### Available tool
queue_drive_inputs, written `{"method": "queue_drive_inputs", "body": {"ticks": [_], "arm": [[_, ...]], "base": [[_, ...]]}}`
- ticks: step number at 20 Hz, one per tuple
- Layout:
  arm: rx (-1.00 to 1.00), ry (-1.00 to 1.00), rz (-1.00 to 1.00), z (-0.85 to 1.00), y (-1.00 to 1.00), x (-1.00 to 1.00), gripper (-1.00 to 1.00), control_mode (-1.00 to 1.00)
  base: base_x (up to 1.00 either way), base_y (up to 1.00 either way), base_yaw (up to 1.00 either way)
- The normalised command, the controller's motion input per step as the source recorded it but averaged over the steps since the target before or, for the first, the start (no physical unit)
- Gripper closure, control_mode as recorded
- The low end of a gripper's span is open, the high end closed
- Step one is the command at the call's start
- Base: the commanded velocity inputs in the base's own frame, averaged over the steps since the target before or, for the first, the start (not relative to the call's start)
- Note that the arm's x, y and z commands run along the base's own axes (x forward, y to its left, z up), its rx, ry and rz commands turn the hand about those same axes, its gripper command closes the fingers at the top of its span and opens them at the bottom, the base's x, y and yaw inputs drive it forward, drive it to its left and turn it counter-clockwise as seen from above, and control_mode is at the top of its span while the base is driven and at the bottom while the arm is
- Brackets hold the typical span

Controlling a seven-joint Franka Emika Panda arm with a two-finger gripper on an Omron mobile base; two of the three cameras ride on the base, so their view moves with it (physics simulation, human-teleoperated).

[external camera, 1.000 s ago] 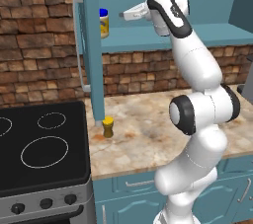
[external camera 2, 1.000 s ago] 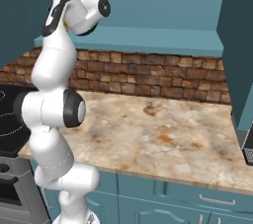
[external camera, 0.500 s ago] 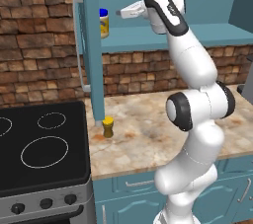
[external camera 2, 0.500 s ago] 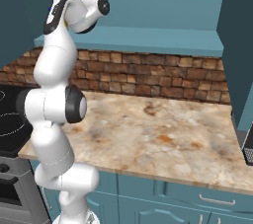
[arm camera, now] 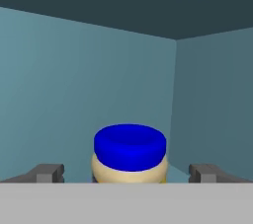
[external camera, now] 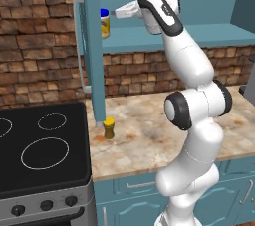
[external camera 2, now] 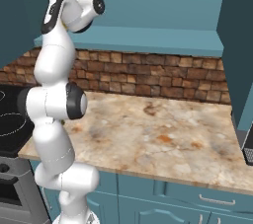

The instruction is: Collect the turmeric, mayonnaise, and shaker from the cabinet and place them next to the stove.

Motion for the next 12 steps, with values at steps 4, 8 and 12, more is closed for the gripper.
{"method": "queue_drive_inputs", "body": {"ticks": [4,8,12], "arm": [[0.00,0.00,0.00,0.00,0.18,0.08,-1.00,-1.00],[0.00,0.00,0.00,0.00,0.12,0.06,-1.00,-1.00],[0.00,0.00,0.00,-0.01,0.11,0.08,-1.00,-1.00]], "base": [[0.00,0.00,0.00],[0.00,0.00,0.00],[0.00,0.00,0.00]]}}
